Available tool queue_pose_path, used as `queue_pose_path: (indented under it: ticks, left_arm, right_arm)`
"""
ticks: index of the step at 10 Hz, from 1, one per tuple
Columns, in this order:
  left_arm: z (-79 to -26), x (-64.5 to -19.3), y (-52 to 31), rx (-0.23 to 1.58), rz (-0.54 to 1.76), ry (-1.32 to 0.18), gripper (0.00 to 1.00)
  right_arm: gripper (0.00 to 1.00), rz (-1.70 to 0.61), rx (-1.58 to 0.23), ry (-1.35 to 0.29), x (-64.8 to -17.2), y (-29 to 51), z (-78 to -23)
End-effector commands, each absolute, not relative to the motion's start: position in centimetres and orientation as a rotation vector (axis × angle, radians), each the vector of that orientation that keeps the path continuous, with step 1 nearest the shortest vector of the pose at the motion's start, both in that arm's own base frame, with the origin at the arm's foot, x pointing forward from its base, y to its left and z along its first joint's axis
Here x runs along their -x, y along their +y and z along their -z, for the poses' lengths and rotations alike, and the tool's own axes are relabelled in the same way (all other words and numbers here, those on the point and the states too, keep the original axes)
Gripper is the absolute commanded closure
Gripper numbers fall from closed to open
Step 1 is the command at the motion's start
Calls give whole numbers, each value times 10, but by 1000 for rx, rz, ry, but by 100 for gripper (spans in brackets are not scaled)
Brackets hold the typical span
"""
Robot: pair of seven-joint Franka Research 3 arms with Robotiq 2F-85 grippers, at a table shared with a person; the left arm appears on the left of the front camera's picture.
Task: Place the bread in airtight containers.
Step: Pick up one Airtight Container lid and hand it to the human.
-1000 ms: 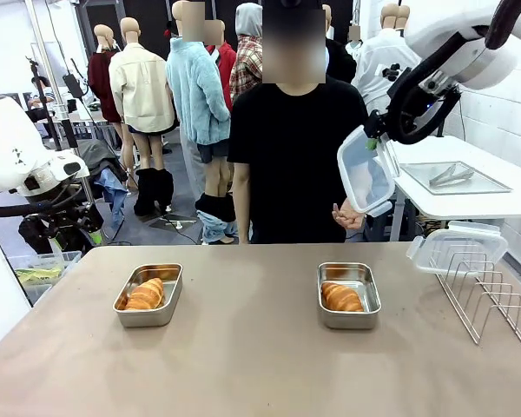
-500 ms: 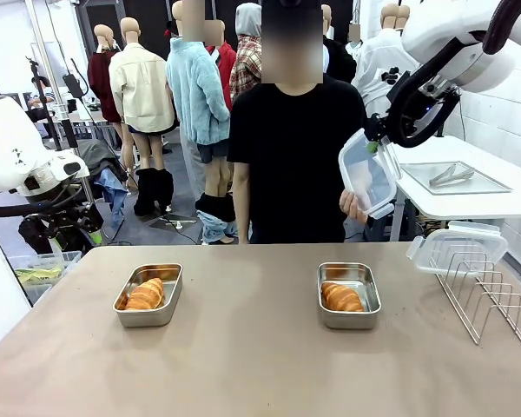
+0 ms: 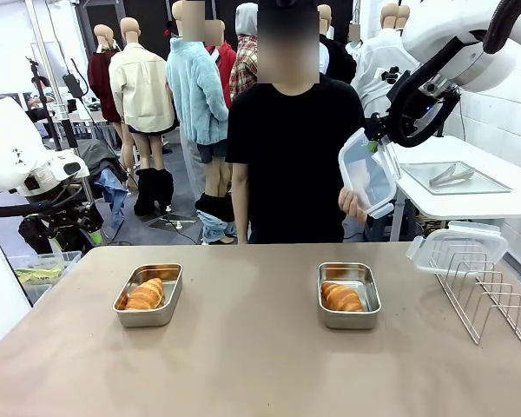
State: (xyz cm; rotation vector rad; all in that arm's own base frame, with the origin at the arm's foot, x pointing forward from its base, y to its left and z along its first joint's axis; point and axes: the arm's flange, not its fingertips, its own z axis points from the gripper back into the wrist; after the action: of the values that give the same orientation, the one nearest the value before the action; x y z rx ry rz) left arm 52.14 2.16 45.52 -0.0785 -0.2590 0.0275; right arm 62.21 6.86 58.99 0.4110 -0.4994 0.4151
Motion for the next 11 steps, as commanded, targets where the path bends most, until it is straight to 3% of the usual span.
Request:
queue_pose_path:
  ticks: [1,2,6,7,11]
  left_arm:
    - [-457,-521,22,77,-29,-263,12]
    - [-457,-521,22,77,-29,-263,12]
    - [-457,-521,22,77,-29,-263,12]
    - [-457,-521,22,77,-29,-263,12]
    - [-457,-521,22,77,-29,-263,12]
  right_arm:
    - [100,-408,-424,-502,-621,69,-592]
    - [91,-415,-411,-499,-622,69,-590]
    - [13,-465,-366,-520,-596,62,-604]
    - [0,-463,-366,-525,-595,61,-605]
    - [0,-833,-253,-468,-530,34,-614]
